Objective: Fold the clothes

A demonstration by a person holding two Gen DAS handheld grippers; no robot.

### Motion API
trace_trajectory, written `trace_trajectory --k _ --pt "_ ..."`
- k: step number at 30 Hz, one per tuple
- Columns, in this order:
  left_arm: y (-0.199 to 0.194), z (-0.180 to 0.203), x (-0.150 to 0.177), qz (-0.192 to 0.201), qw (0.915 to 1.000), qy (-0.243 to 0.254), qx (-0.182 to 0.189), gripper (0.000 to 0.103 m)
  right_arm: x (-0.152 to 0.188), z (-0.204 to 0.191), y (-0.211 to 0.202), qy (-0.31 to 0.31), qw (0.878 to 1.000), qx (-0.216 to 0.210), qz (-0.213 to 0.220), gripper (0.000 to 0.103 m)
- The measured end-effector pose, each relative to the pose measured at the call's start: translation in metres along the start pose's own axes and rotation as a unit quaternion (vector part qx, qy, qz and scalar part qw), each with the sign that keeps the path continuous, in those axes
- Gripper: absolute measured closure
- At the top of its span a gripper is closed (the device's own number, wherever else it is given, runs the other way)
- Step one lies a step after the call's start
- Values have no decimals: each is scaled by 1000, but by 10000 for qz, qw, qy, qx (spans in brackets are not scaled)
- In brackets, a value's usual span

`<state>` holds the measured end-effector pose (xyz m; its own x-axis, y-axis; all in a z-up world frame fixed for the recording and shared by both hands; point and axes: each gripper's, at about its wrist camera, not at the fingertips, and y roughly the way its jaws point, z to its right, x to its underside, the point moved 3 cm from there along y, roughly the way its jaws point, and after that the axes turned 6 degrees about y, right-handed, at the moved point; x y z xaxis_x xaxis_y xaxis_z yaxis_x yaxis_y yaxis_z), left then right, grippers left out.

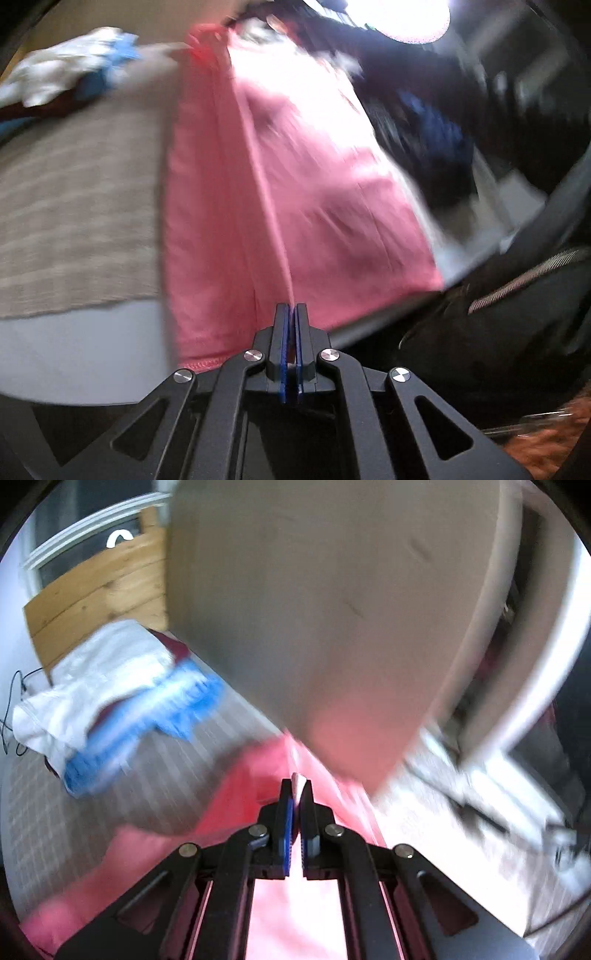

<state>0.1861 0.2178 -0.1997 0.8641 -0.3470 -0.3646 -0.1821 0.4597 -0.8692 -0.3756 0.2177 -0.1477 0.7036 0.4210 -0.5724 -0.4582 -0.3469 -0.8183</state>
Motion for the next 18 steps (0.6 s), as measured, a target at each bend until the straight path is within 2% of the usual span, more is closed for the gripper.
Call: trace_trajectory --k 1,2,4,7,11,16,18 --pt "11 5 1 -188 9998 94 -72 96 8 10 4 87 9995 223 -219 83" --pt "22 11 2 -376 9990 189 -143 96 13 16 2 135 9988 395 -259 74" --pt "18 7 6 -427 9986 126 -270 96 18 25 -8 218 9981 562 -163 73" --pt "0 -7 14 -349 9979 -49 -547 92 20 29 -30 357 9986 399 -3 72" --pt "-13 -28 27 -309 9943 -407 -940 92 35 12 -51 165 9994 201 -213 72" --pt "-36 -49 49 -174 9908 -840 -1047 87 47 3 -104 11 9996 182 -204 72" --pt "-29 -50 45 -139 9912 -844 -1012 86 52 0 -126 -44 9997 175 -193 72"
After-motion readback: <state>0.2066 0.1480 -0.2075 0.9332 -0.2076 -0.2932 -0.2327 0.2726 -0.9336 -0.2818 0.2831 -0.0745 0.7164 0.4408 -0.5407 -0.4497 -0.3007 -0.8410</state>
